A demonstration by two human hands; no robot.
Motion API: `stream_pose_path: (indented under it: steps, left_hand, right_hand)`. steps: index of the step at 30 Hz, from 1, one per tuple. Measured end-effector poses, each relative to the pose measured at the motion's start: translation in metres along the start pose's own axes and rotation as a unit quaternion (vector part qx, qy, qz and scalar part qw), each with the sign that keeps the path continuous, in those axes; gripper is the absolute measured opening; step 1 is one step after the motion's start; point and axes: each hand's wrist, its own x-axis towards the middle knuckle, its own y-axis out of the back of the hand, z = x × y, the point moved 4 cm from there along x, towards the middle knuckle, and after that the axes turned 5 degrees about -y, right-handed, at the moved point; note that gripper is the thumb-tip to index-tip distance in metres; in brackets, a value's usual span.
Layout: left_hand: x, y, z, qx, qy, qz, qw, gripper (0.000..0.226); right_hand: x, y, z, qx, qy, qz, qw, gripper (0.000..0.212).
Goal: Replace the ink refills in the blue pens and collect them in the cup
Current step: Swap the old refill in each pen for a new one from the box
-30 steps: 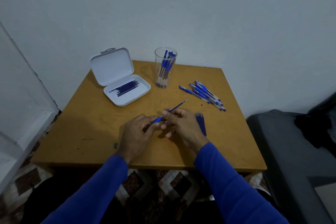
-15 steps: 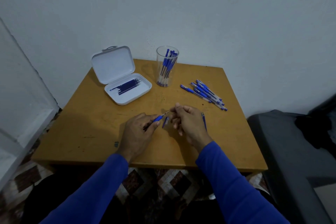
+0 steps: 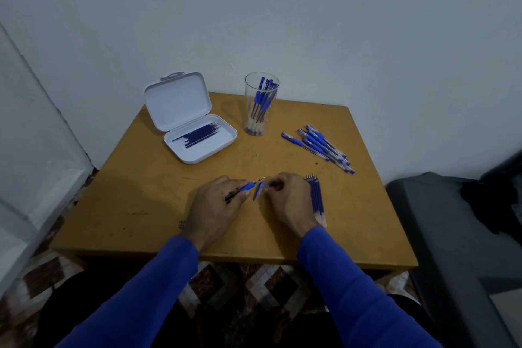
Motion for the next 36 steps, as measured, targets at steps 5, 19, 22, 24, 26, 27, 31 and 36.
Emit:
stream_pose_path:
  steps: [5, 19, 22, 24, 26, 27, 31, 36]
  left_hand:
    - [-0.002, 0.0, -0.002, -0.008, 0.0, -0.005, 1.0, 0.026]
    - [-0.004, 0.001, 0.0, -0.029, -0.019, -0.004, 0.999, 0.025]
    - [-0.003, 0.001, -0.001, -0.02, -0.021, -0.007, 1.0, 0.026]
    - [-0.003, 0.001, -0.001, -0.013, -0.027, -0.009, 1.0, 0.026]
    - [-0.003, 0.001, 0.0, -0.015, -0.029, -0.01, 0.999, 0.026]
    - [-0.003, 0.001, 0.0, -0.019, -0.028, -0.009, 0.999, 0.025]
    - [-0.003, 0.002, 0.001, -0.02, -0.029, -0.007, 0.999, 0.025]
    - [-0.004, 0.002, 0.001, -0.01, -0.025, -0.013, 1.0, 0.026]
  right_hand:
    - [-0.001, 0.0, 0.003, 0.059, -0.018, -0.003, 0.998, 0.007]
    - [-0.014, 0.009, 0.013, 0.351, -0.033, -0.1, 0.931, 0.009]
    - [-0.012, 0.006, 0.014, 0.337, -0.024, -0.104, 0.936, 0.009]
    - [-0.012, 0.006, 0.013, 0.312, -0.015, -0.117, 0.943, 0.009]
    - [-0.011, 0.005, 0.013, 0.294, -0.005, -0.13, 0.947, 0.009]
    - [-0.011, 0.005, 0.013, 0.289, 0.0, -0.136, 0.948, 0.009]
    - [-0.01, 0.006, 0.011, 0.26, 0.018, -0.142, 0.955, 0.007]
    - [-0.012, 0.012, 0.007, 0.241, 0.064, -0.158, 0.955, 0.017]
